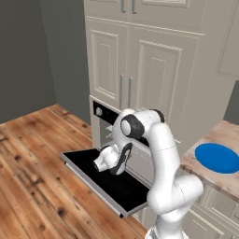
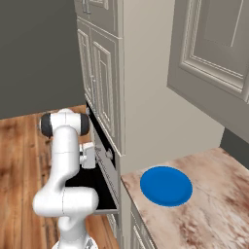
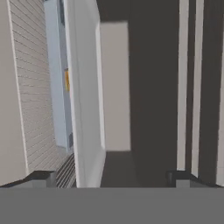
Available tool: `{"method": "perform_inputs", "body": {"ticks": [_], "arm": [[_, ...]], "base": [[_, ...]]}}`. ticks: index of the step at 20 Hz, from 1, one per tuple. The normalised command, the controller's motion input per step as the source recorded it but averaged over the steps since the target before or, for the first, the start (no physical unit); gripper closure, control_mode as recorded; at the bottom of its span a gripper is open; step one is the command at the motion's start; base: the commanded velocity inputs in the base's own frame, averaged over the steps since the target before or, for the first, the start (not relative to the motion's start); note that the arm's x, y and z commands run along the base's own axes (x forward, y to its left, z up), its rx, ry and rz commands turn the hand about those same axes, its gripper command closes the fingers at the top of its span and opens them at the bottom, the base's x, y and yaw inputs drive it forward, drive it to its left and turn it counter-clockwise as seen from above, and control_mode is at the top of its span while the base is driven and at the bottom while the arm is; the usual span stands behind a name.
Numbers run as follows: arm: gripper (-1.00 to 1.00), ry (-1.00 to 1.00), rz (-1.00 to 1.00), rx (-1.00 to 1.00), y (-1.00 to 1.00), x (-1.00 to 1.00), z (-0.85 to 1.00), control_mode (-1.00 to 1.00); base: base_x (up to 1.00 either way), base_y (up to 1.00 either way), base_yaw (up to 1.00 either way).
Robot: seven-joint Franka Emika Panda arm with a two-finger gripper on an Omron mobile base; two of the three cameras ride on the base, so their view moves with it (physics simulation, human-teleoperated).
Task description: Take the baked cake out of the oven and place it on the plate for cooling. Then close the oven door.
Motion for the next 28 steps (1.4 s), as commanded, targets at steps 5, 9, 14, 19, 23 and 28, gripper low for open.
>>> {"method": "perform_inputs", "body": {"ticks": [5, 9, 14, 19, 23, 28], "arm": [[-1.00, 0.01, -0.03, 0.00, -0.15, 0.57, -0.21, -1.00], [-1.00, 0.01, -0.02, 0.00, -0.17, 0.43, -0.26, -1.00], [-1.00, 0.01, -0.01, 0.00, -0.11, 0.27, -0.29, -1.00], [-1.00, 0.00, 0.00, 0.00, -0.08, 0.18, -0.30, -1.00], [-1.00, 0.00, 0.00, 0.00, -0.06, 0.16, -0.22, -1.00], [-1.00, 0.00, 0.00, 0.00, -0.06, 0.13, -0.19, -1.00]], "base": [[0.00, 0.00, 0.00], [0.00, 0.00, 0.00], [0.00, 0.00, 0.00], [0.00, 0.00, 0.00], [0.00, 0.00, 0.00], [0.00, 0.00, 0.00]]}}
